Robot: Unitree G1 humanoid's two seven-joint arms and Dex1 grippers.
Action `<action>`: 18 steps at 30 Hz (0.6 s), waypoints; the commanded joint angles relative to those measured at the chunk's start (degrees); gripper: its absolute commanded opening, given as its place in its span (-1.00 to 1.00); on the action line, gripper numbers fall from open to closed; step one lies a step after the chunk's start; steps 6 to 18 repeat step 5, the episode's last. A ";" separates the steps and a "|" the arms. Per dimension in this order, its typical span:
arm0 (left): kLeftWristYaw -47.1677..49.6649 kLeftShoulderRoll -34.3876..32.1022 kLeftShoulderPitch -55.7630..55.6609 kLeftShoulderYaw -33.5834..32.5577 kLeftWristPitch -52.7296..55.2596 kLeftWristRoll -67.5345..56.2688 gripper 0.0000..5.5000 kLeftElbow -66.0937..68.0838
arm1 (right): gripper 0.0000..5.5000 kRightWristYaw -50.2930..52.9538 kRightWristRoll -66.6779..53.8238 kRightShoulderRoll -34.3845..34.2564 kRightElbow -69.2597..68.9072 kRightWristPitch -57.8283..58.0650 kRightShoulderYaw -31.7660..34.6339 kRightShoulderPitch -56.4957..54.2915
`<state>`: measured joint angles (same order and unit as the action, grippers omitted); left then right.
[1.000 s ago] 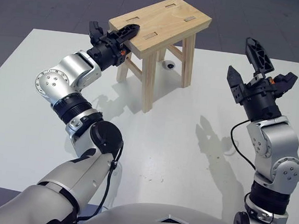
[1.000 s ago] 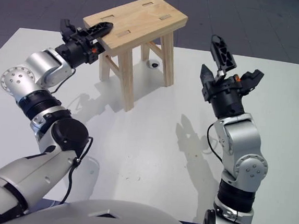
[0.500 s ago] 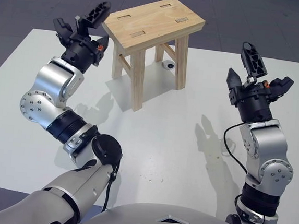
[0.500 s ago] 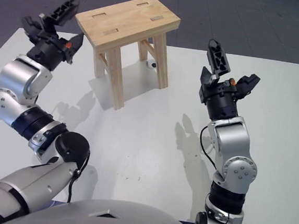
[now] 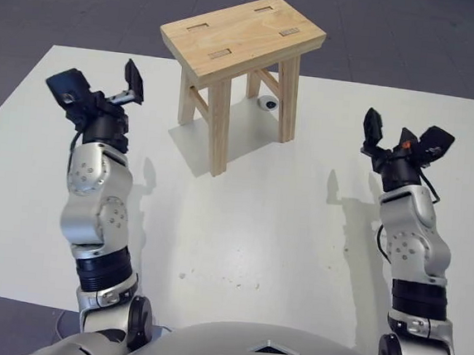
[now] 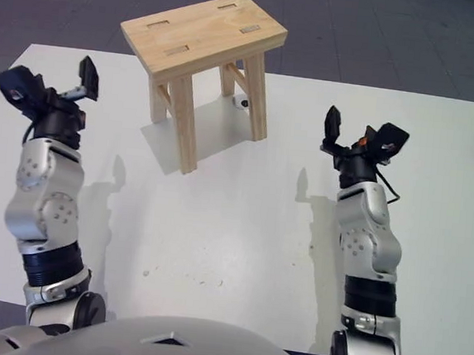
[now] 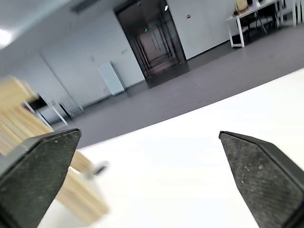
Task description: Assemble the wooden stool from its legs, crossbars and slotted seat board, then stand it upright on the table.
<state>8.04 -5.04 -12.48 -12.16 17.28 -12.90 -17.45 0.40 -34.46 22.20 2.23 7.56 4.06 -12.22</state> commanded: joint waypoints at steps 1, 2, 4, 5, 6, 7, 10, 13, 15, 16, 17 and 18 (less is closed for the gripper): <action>-2.70 -0.12 2.05 4.19 -10.45 5.93 0.96 10.31 | 0.96 -6.29 11.48 -0.06 16.82 -10.47 -1.83 -8.67; -3.58 0.12 2.14 4.35 -12.42 5.83 0.96 12.01 | 0.96 -7.54 11.80 -0.96 20.02 -12.18 -1.03 -10.38; -5.99 0.74 1.78 4.93 -16.18 5.08 0.96 15.68 | 0.96 -9.48 12.22 -2.61 25.23 -15.43 0.64 -13.38; -6.91 0.73 1.23 5.64 -18.28 5.57 0.96 17.56 | 0.96 -9.96 12.62 -3.08 27.16 -16.75 1.27 -14.36; -6.91 0.73 1.23 5.64 -18.28 5.57 0.96 17.56 | 0.96 -9.96 12.62 -3.08 27.16 -16.75 1.27 -14.36; -6.91 0.73 1.23 5.64 -18.28 5.57 0.96 17.56 | 0.96 -9.96 12.62 -3.08 27.16 -16.75 1.27 -14.36; -6.91 0.73 1.23 5.64 -18.28 5.57 0.96 17.56 | 0.96 -9.96 12.62 -3.08 27.16 -16.75 1.27 -14.36; -6.91 0.73 1.23 5.64 -18.28 5.57 0.96 17.56 | 0.96 -9.96 12.62 -3.08 27.16 -16.75 1.27 -14.36; -6.91 0.73 1.23 5.64 -18.28 5.57 0.96 17.56 | 0.96 -9.96 12.62 -3.08 27.16 -16.75 1.27 -14.36; -6.91 0.73 1.23 5.64 -18.28 5.57 0.96 17.56 | 0.96 -9.96 12.62 -3.08 27.16 -16.75 1.27 -14.36; -6.91 0.73 1.23 5.64 -18.28 5.57 0.96 17.56 | 0.96 -9.96 12.62 -3.08 27.16 -16.75 1.27 -14.36; -6.91 0.73 1.23 5.64 -18.28 5.57 0.96 17.56 | 0.96 -9.96 12.62 -3.08 27.16 -16.75 1.27 -14.36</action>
